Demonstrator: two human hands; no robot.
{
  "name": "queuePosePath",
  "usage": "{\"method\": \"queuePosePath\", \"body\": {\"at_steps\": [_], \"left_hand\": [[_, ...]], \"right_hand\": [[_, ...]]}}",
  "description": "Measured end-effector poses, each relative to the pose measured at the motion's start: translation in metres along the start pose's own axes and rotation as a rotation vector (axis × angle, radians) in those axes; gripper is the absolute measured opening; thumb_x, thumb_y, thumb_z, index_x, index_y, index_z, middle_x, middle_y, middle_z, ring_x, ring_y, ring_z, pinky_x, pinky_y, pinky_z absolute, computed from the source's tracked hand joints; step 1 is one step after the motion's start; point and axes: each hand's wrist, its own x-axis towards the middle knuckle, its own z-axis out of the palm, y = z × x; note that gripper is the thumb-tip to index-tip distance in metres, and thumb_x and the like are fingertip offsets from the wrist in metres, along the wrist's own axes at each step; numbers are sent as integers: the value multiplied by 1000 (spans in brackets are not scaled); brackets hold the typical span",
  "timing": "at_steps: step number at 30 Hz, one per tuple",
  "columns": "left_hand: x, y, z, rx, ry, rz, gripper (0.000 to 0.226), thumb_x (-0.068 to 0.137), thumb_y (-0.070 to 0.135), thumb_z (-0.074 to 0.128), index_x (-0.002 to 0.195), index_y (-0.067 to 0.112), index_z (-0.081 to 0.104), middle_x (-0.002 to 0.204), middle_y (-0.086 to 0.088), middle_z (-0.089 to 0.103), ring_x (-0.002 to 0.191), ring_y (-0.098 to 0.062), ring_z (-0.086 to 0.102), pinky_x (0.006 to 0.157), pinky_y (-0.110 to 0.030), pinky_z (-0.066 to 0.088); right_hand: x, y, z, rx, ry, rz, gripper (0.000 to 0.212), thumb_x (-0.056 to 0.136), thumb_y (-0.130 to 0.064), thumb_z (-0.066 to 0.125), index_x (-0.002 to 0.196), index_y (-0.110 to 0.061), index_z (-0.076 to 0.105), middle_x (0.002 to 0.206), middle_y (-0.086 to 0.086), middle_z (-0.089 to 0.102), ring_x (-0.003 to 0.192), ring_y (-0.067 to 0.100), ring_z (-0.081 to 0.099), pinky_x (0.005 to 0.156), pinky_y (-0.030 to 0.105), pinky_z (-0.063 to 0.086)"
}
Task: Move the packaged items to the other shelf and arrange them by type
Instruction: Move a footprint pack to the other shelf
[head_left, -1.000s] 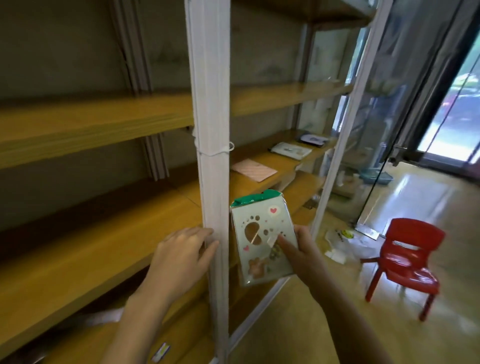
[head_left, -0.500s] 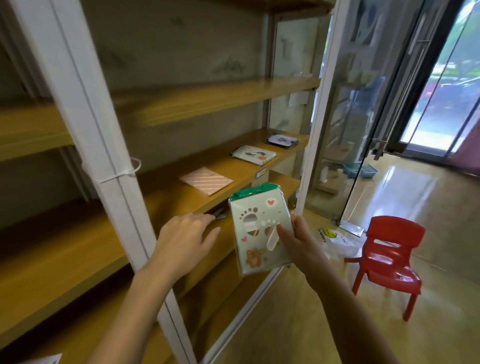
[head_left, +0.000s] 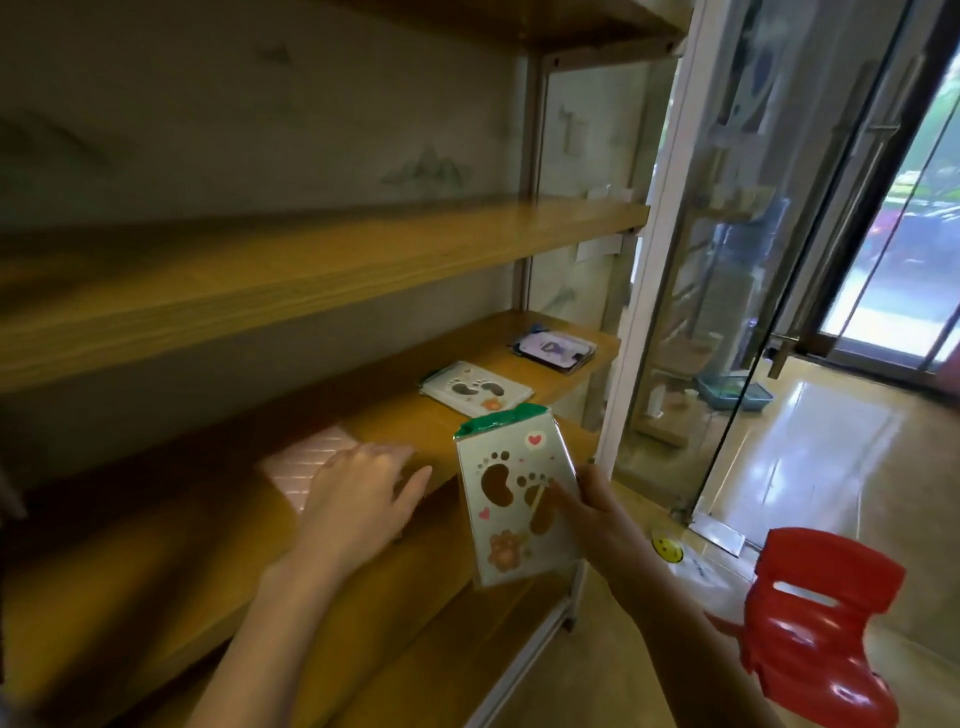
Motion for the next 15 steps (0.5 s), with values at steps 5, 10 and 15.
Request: {"method": "queuePosePath", "body": {"at_steps": [5, 10, 15], "left_hand": [[35, 0, 14, 0, -24, -87, 44, 94, 49, 33, 133, 29, 42, 138, 5, 47, 127, -12, 41, 104, -33, 33], [55, -8, 21, 53, -22, -209, 42, 94, 50, 31, 129, 32, 44, 134, 6, 50, 121, -11, 46, 98, -29, 37], [65, -10, 31, 117, 17, -374, 42, 93, 51, 33, 123, 30, 53, 129, 7, 55, 115, -11, 52, 93, -28, 42]], "right_hand": [[62, 1, -3, -68, -99, 29, 17, 98, -20, 43, 113, -13, 41, 95, 2, 62, 78, 10, 65, 54, 18, 55], [123, -3, 17, -159, -215, 39, 24, 99, -24, 42, 122, -17, 38, 105, 6, 62, 90, 19, 67, 76, 37, 59], [180, -4, 38, -293, -361, 41, 28, 99, -24, 40, 127, -20, 35, 120, 4, 56, 106, 19, 61, 81, 32, 56]]}}
